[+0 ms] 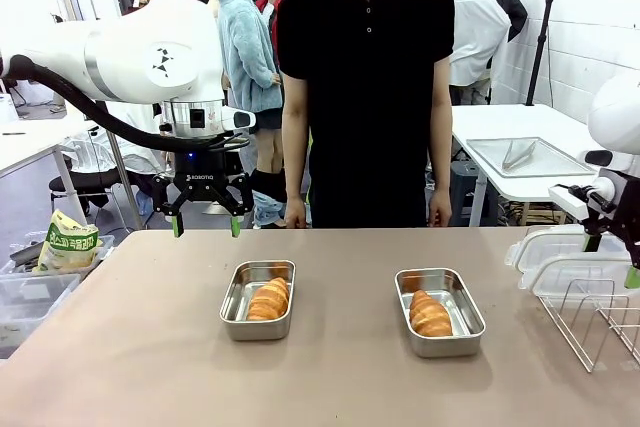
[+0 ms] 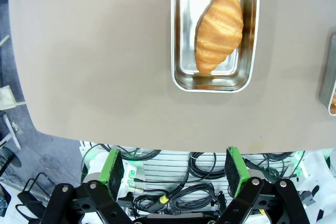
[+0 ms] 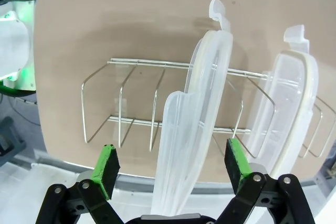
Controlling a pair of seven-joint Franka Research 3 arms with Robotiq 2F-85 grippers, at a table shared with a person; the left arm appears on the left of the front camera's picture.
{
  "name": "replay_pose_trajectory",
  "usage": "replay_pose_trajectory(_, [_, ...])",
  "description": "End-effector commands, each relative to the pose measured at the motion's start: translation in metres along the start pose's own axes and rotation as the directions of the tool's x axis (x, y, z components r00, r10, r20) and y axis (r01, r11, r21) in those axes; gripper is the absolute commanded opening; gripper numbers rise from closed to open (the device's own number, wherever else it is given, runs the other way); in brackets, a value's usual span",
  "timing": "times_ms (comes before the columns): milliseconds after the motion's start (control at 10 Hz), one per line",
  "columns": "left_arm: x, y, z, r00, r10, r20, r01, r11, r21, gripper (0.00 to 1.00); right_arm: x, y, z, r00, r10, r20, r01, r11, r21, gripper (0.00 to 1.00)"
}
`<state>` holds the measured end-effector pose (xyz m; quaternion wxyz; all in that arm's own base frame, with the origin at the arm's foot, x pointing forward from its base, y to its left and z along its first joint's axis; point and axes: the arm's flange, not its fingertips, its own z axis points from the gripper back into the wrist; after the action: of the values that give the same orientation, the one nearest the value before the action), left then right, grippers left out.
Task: Place the bread in airtight containers.
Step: Pick up one Airtight Container lid and hand it to the human.
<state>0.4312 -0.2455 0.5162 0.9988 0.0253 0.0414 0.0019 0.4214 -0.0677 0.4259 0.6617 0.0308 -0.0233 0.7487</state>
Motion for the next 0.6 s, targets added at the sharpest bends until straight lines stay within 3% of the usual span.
replay_pose_trajectory(0, [-0.001, 0.002, 0.002, 1.0, 0.002, -0.004, -0.002, 1.0, 0.002, 1.0, 0.0, -0.003, -0.009, 1.0, 0.007, 0.025, -0.007, 1.0, -0.015, 1.0])
replay_pose_trajectory(500, [-0.001, 0.002, 0.002, 1.0, 0.002, -0.004, -0.002, 1.0, 0.002, 1.0, 0.005, -0.006, -0.023, 0.998, 0.021, 0.054, -0.021, 1.0, 0.007, 1.0])
